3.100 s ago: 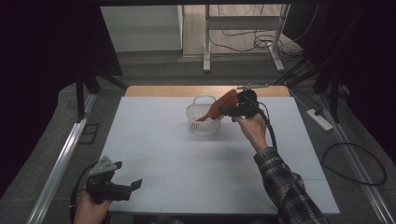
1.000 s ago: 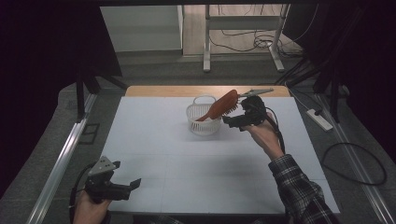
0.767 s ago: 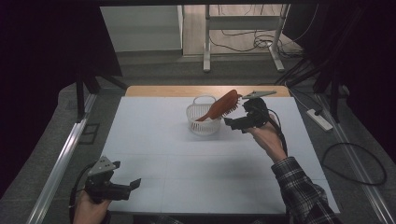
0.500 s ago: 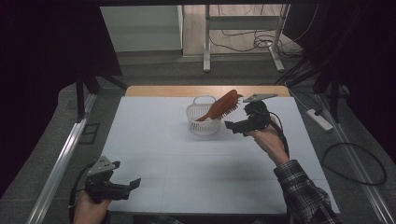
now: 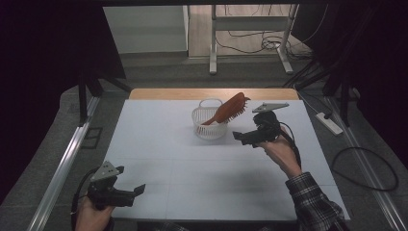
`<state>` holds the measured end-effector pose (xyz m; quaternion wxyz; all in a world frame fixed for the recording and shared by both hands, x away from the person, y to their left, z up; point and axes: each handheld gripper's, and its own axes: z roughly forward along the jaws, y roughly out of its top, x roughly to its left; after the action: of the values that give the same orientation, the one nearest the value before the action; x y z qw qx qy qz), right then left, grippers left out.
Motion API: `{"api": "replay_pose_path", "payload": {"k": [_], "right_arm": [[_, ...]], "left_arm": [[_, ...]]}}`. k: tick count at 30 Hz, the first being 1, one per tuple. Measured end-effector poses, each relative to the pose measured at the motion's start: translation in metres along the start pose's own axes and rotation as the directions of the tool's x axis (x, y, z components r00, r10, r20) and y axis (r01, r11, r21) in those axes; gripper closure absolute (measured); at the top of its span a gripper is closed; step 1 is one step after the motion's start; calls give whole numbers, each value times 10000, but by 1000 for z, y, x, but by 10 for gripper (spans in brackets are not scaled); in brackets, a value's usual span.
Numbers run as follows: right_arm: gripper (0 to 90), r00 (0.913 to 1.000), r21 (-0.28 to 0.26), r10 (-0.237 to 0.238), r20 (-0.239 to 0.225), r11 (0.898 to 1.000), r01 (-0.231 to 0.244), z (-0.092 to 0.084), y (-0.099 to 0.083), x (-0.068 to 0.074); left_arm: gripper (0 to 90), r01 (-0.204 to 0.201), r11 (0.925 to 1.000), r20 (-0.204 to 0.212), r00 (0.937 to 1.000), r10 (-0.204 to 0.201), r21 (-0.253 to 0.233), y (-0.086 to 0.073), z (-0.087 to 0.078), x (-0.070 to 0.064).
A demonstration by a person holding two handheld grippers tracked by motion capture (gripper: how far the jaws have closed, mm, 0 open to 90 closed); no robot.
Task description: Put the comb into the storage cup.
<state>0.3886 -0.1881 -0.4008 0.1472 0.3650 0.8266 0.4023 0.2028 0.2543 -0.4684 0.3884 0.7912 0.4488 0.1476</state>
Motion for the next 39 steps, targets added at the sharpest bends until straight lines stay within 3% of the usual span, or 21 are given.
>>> {"api": "replay_pose_path", "payload": {"k": [10,24,39], "right_arm": [[0,9997,-33,-246,41,9997,247,-1,-10,4],[0,9997,69,-44,-253,10000,46,3,-28,7],[0,9993,262,-177,-317,9995,185,1,-38,14]], "left_arm": [[0,-154,9999,-51,9999,154,36,0,0,-1],[0,-52,10000,38,10000,53,-18,0,0,0],[0,-9,10000,84,10000,9,-12,0,0,1]]}}
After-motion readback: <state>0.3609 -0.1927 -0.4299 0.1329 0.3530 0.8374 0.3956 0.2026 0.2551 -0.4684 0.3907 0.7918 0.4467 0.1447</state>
